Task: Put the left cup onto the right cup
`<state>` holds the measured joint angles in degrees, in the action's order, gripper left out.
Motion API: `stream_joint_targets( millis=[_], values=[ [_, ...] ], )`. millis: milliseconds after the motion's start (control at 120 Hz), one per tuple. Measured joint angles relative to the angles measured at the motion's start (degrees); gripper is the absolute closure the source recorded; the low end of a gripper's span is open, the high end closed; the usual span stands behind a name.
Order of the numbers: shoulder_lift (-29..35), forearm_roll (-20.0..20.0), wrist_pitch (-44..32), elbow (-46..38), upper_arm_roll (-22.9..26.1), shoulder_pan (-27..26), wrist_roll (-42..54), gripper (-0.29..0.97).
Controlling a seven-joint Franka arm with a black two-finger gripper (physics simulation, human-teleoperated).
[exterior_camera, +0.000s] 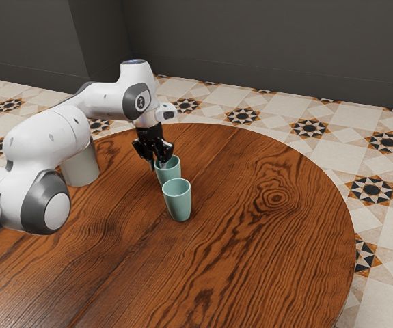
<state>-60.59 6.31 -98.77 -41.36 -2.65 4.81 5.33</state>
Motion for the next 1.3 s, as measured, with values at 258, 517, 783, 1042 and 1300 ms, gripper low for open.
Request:
stream_joint_targets(
  millis=[258, 517, 783, 1042, 1300],
  values=[
    [0.00, 0.03, -0.08, 0.03, -0.02, -0.07, -0.10, 0.72],
    [0.43, -0.10, -0.11, -0.02, -0.07, -0.17, -0.08, 0.77],
    [4.21, -0.63, -0.05, -1.06, -0.20, -0.90, -0.11, 0.78],
    [10.47, -1.13, 0.33, -4.63, -0.64, -2.08, -0.09, 0.78],
    [16.41, -1.87, 0.33, -10.74, -1.40, -3.90, -0.10, 0.79]
  ],
)
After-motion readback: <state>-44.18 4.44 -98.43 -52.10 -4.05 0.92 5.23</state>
